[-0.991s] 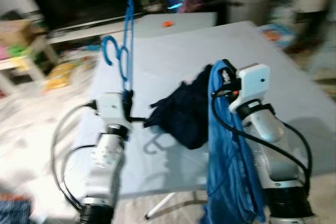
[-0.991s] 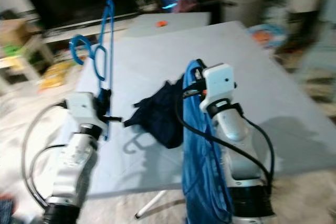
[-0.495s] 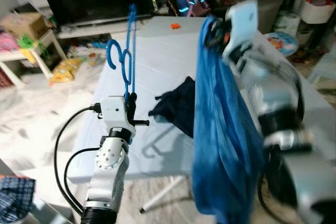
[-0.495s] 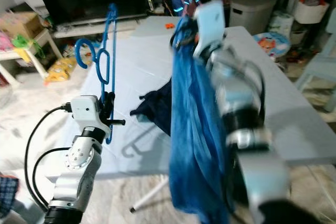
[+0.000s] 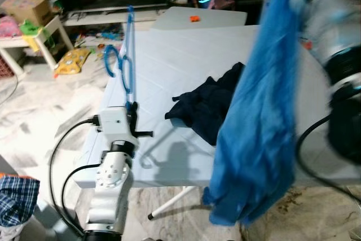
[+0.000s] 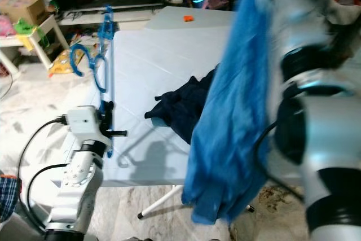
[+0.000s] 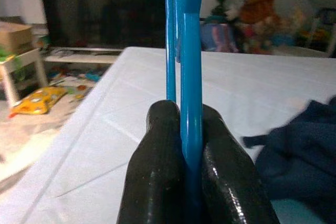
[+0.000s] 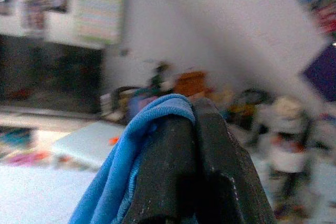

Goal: Hang hanger

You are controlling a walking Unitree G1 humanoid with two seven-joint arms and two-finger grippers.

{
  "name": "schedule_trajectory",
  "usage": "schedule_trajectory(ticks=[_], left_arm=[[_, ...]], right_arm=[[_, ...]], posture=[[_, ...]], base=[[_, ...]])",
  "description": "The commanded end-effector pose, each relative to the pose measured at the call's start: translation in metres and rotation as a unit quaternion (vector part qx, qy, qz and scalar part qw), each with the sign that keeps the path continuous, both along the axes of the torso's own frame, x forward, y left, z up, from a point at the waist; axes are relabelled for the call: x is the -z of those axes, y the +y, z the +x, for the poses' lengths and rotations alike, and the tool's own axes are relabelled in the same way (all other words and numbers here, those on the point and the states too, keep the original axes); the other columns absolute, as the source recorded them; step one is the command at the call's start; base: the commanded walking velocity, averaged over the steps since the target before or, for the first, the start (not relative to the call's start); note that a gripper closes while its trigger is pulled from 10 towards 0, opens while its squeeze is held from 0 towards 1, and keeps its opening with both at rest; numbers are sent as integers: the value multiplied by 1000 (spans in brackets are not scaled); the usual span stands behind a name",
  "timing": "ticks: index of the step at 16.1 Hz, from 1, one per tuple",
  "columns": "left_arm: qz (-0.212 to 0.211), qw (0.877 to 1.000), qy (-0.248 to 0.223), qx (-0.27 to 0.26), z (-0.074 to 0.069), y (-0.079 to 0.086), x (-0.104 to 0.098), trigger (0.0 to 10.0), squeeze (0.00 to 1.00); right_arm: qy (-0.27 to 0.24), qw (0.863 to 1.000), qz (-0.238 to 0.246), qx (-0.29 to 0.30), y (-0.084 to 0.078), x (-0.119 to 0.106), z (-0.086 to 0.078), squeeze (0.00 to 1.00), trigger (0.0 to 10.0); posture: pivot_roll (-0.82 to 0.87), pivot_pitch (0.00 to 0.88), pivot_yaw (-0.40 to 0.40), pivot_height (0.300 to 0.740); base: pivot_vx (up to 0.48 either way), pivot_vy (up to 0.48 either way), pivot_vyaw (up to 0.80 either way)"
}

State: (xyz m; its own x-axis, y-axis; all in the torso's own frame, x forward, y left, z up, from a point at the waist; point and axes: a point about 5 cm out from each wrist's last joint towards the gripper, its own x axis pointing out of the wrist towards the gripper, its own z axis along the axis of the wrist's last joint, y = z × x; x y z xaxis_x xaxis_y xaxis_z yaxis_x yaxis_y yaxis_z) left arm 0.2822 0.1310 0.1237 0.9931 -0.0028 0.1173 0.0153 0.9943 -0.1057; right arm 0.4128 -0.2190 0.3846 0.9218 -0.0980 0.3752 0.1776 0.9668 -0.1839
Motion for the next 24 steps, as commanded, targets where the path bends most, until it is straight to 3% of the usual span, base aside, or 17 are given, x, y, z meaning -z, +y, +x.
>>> schedule_trajectory(ticks=[1, 4, 7, 9, 11, 12, 14, 15, 16, 17, 20, 22, 24], left_arm=[[0, 1000, -3, -7, -2, 1, -3, 10000, 0], [1, 1000, -4, -14, -2, 1, -4, 10000, 0], [-1, 1000, -5, -16, -1, 0, -5, 10000, 0], [-2, 1000, -3, -10, -2, -4, -3, 10000, 0], [-3, 1000, -3, -9, -2, -5, -3, 10000, 0], [-2, 1000, -1, -6, -1, -5, -3, 10000, 0], [-1, 1000, 0, 1, 0, -6, -2, 10000, 0], [-1, 1000, 0, 3, 1, -7, -2, 10000, 0], [-1, 1000, 0, 9, 4, -9, -2, 10000, 0], [-2, 1000, 0, 12, 6, -10, -2, 10000, 0], [-1, 1000, 3, 16, 8, -9, -1, 10000, 0], [1, 1000, 4, 22, 9, -10, 0, 10000, 0], [2, 1000, 3, 29, 13, -11, -1, 10000, 0]], right_arm=[[-50, 998, -4, 27, -8, -28, -9, 0, 10000], [-107, 992, -22, 70, -29, -63, -27, 0, 10000], [-99, 992, -23, 73, -35, -56, -26, 0, 10000], [-15, 996, -79, 27, -22, -6, -8, 0, 10000], [76, 985, -155, -27, -5, 48, 4, 0, 10000], [173, 953, -223, -108, 11, 112, 6, 1000, 10000], [223, 921, -268, -175, 23, 153, 0, 1000, 10000], [232, 912, -280, -189, 26, 162, -2, 1000, 10000], [257, 879, -323, -238, 30, 188, -12, 1000, 10000], [270, 863, -338, -261, 29, 203, -18, 1000, 10000], [285, 861, -296, -298, 22, 228, -34, 1000, 10000], [280, 880, -231, -304, 22, 239, -42, 1000, 10000], [269, 891, -208, -300, 24, 245, -50, 1000, 10000]], posture=[[-126, 0, 29, 740], [-124, 0, 18, 740], [-131, 0, 17, 740], [-127, 0, 16, 740], [-130, 0, 20, 740], [-141, 0, 34, 740], [-143, 0, 39, 740], [-143, 0, 39, 740], [-151, 0, 45, 740], [-151, 0, 43, 740], [-160, 0, 53, 740], [-171, 0, 69, 740], [-188, 0, 90, 740]], base=[[0, 0, 0], [0, 0, 0], [0, 0, 0], [0, 0, 0], [0, 0, 0], [0, 0, 0], [0, 0, 0], [0, 0, 0], [0, 0, 0], [0, 0, 0], [0, 0, 0], [0, 0, 0], [0, 0, 0]])
